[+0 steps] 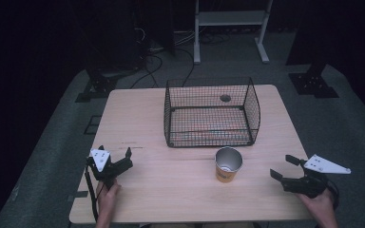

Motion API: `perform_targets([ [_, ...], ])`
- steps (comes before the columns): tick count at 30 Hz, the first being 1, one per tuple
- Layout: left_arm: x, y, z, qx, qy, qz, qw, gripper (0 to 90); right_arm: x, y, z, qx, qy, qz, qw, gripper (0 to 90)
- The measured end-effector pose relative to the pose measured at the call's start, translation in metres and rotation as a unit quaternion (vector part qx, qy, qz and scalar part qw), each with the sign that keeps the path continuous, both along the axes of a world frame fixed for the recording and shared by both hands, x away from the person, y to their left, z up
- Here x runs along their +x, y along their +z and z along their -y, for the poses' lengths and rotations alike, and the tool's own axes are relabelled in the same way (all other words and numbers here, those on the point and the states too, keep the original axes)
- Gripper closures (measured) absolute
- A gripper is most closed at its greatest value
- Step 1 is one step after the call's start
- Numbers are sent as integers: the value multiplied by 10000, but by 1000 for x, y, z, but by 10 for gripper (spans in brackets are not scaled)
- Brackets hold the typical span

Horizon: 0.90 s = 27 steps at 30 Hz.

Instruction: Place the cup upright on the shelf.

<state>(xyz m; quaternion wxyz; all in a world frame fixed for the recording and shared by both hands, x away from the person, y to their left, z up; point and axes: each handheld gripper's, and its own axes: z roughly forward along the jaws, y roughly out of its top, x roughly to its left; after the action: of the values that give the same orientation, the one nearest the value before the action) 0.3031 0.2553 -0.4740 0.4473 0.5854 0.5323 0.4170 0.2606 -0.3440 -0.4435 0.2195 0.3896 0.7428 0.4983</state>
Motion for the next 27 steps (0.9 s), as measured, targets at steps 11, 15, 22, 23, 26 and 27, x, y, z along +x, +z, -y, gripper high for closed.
perform_targets([
  [11,0,0,0,11,-12,17,10000,8,-1,9,-12,-29,256,52,9997,110],
  [15,0,0,0,13,-10,13,10000,8,-2,12,-20,-51,391,55,9992,100],
  [22,0,0,0,14,-12,20,10000,8,-1,14,-32,-119,574,53,9983,91],
  [23,0,0,0,10,-9,16,10000,8,0,15,-37,-123,643,46,9978,91],
  [26,0,0,0,7,-9,16,10000,8,1,15,-42,-145,720,36,9973,90],
  [27,0,0,0,6,-7,16,10000,8,1,15,-44,-161,743,37,9971,90],
])
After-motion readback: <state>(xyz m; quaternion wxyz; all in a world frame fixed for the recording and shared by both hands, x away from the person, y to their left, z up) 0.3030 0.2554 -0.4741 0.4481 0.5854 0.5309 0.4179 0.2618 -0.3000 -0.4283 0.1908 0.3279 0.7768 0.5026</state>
